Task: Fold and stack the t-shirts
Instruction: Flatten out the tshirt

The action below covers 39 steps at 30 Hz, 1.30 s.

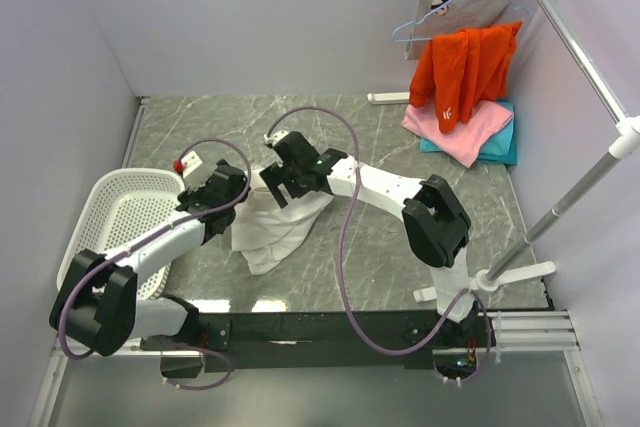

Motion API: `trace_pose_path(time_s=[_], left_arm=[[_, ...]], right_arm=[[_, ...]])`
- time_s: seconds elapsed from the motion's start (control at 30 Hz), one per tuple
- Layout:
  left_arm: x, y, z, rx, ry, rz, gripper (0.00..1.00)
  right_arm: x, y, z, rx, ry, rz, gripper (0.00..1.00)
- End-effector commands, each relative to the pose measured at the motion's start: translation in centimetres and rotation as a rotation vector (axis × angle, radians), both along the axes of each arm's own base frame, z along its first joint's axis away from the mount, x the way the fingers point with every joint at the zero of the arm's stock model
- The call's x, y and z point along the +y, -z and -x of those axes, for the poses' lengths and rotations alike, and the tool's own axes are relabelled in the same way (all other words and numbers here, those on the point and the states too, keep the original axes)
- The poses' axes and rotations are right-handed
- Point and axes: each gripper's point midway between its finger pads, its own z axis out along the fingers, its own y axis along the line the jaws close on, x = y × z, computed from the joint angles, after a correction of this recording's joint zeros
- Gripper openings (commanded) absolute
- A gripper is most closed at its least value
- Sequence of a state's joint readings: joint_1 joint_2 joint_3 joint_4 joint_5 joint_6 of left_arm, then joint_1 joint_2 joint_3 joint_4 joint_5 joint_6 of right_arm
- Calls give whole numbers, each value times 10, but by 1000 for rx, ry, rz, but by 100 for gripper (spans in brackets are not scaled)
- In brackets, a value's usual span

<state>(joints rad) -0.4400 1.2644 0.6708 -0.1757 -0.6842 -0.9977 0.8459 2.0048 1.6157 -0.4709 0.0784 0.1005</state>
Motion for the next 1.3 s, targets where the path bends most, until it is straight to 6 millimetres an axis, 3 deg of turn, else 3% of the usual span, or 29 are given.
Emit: trace_pose_path(time_s=[0.0, 0.13, 0.23, 0.3, 0.33, 0.4, 0.43, 0.6, 0.67, 0.73, 0.77, 0.8, 0.83, 0.87, 0.9, 0.93, 0.97, 1.0, 1.03, 1.07, 1.1, 1.13, 1.17, 1.2, 1.27], left_arm=[[3, 3, -13, -43, -23, 92, 99], [22, 24, -21, 3, -54, 89, 99], [39, 38, -28, 44, -79, 87, 99], [53, 38, -40, 33, -104, 95, 99], [57, 49, -41, 72, -99, 88, 99], [69, 51, -49, 92, -121, 83, 99], [73, 59, -49, 124, -123, 72, 99], [81, 57, -59, 121, -119, 92, 100], [76, 51, -61, 101, -87, 102, 99], [73, 40, -63, 66, -64, 114, 99], [71, 36, -64, 54, -56, 119, 100], [67, 34, -64, 48, -37, 132, 99], [65, 27, -65, 31, -19, 136, 99], [62, 23, -66, 16, -1, 143, 99], [57, 19, -68, 6, 26, 157, 99], [54, 14, -69, -6, 42, 160, 99], [52, 10, -69, -13, 53, 162, 99], [48, 7, -70, -15, 70, 162, 100], [45, 3, -69, -22, 83, 161, 99], [41, 1, -70, -24, 97, 161, 99], [34, -1, -69, -28, 121, 161, 99], [29, -4, -68, -36, 135, 160, 99], [25, -4, -67, -38, 148, 158, 99], [15, -6, -67, -43, 175, 158, 99], [8, -7, -66, -42, 191, 153, 99]], right_arm=[[-9, -7, -15, -74, 23, 59, 92], [-6, -5, -27, -111, 49, 71, 73], [1, -13, -37, -145, 52, 49, 48], [9, -18, -43, -171, 41, 31, 45], [10, -20, -46, -175, 42, 34, 35], [11, -27, -52, -189, 50, 38, 26], [12, -32, -54, -203, 55, 38, 0], [7, -57, -54, -248, 66, 11, 0], [-5, -59, -51, -266, 98, 26, 0], [-21, -82, -47, -305, 136, 11, 0], [-36, -74, -42, -307, 173, 40, 0], [-48, -99, -35, -344, 197, 9, 0], [-59, -108, -30, -358, 222, 5, 0], [-77, -96, -20, -352, 259, 28, 0], [-94, -121, -11, -393, 297, -12, 0], [-112, -123, -5, -399, 336, -6, 0], [-134, -100, 9, -354, 377, 35, 0], [-154, -110, 18, -362, 426, 19, 0], [-169, -104, 24, -348, 464, 27, 0], [-190, -81, 33, -306, 517, 59, 1], [-204, -84, 39, -309, 566, 50, 14], [-213, -81, 43, -297, 611, 51, 54], [-222, -73, 49, -270, 655, 40, 56], [-221, -80, 52, -279, 651, -1, 56], [-210, -85, 51, -289, 623, -89, 59]])
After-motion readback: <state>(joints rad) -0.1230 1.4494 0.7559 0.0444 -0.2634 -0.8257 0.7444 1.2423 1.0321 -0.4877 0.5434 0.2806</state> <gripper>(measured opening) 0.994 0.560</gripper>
